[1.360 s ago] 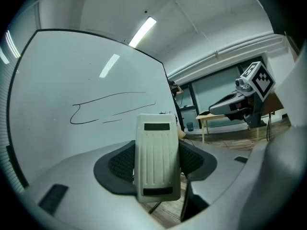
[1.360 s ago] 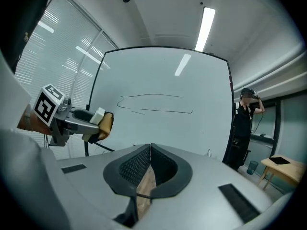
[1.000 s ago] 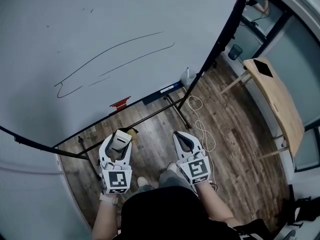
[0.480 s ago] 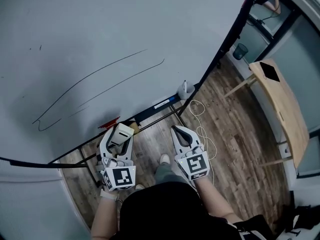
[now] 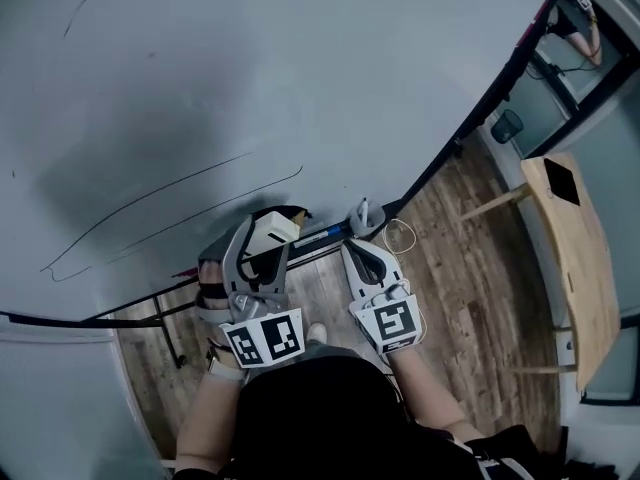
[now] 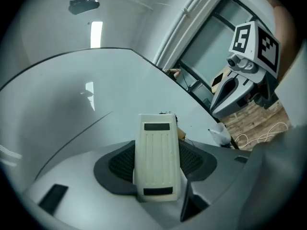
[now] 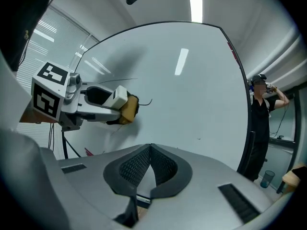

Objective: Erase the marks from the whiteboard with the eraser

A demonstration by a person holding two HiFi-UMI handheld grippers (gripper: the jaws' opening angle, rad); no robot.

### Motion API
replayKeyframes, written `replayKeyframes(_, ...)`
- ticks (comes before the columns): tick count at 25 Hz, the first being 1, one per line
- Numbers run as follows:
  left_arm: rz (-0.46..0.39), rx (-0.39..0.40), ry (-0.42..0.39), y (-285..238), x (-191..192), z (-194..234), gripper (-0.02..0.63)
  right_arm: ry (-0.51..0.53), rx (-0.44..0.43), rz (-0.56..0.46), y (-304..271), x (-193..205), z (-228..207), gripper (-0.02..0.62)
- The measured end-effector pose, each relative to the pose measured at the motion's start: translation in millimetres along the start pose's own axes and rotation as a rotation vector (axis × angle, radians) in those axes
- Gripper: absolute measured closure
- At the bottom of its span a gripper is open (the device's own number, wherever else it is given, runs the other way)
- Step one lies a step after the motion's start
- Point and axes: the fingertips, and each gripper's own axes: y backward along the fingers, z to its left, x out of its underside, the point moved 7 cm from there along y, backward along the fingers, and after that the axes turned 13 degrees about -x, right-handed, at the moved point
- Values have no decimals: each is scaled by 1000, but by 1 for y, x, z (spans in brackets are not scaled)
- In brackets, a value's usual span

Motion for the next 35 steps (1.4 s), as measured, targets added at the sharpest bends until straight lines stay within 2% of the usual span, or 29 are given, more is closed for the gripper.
replayKeyframes(7,-2,-72,-148,-49,-42,-19,344,-20,-38,-5,-4,12,-36,568)
replayKeyframes(11,-52,-117,-248,-67,-59,-23,344,-23,-45,1,-6,16,-40,568)
replayKeyframes(17,-114,-144,-397,-80,-59,-35,344,-4,-26,-4,-9,13,-37,568)
replayKeyframes(20,-163,-156,-451,-80,-53,-39,344,-27,5,2,-11,13,-33,568)
replayKeyframes(25,-208,-134,-477,-78,-47,-37,344,-14,43,-4,-14,6,-22,568)
replayKeyframes(31,-196,-122,-477,-76,-40,-38,344,-32,85,9,-15,4,-9,568)
replayKeyframes(35,-190,-115,-476,-59,-11,-27,344,-39,88,25,-30,3,14,568)
